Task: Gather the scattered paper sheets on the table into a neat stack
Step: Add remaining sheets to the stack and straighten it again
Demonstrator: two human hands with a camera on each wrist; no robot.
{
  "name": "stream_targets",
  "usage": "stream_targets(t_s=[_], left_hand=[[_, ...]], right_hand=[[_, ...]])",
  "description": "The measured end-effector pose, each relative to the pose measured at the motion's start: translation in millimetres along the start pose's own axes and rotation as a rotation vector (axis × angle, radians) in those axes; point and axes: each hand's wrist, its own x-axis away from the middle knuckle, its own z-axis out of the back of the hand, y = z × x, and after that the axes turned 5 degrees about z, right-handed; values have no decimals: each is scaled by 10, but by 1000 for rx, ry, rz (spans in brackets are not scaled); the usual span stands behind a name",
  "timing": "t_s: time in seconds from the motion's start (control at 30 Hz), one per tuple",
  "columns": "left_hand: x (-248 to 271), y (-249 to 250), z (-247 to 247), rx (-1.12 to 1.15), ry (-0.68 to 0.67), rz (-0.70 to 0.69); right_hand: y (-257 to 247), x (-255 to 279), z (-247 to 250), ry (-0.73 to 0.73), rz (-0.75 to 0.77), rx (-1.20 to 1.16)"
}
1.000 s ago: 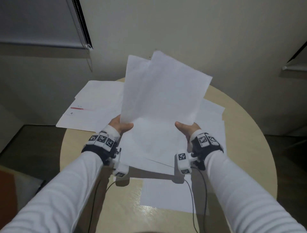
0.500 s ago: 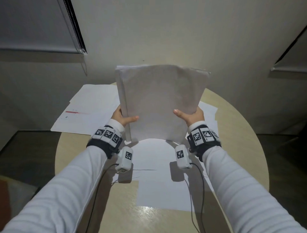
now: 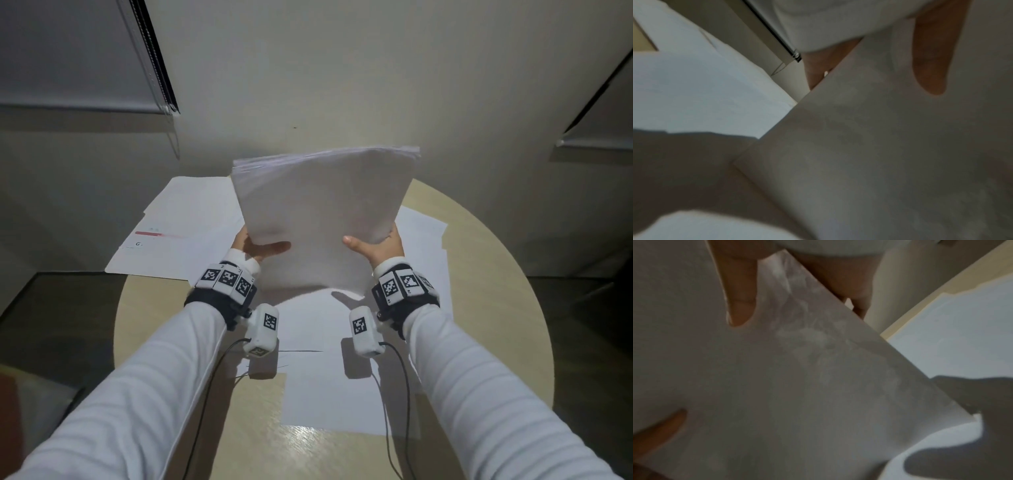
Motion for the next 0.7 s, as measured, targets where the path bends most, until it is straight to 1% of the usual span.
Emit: stream_targets(t_s=[0.1,0.23,0.33,0.43,0.47,0.5,0.57,0.63,0.7], left_hand=[[-31,-30,15,74,-27,-15],[-113,-127,15,-16,-38,-12],[-126,-146,-51,-40,74,1],[-109,-153,-59,-7,147,-14],[-112,-169,-34,16,171,-8],[-111,-181,6,46,183,0],[-117,-244,120,66,201,46],[-129,-352,282,50,219,118],[-168,-488,421,-1,234,226]], right_hand=[[14,-8,-7,23,-13,-42],[38,-10,-40,-32,-24,33],[57,-24,-32,-78,-83,83],[93,-46,66,-185,-119,153],[95,-46,115,-211,-144,177],[127,-60,171,-207,-168,180],[249,-63,309,-126,-306,196],[452,-34,402,-56,-472,262],[649,33,441,-81,-591,461]])
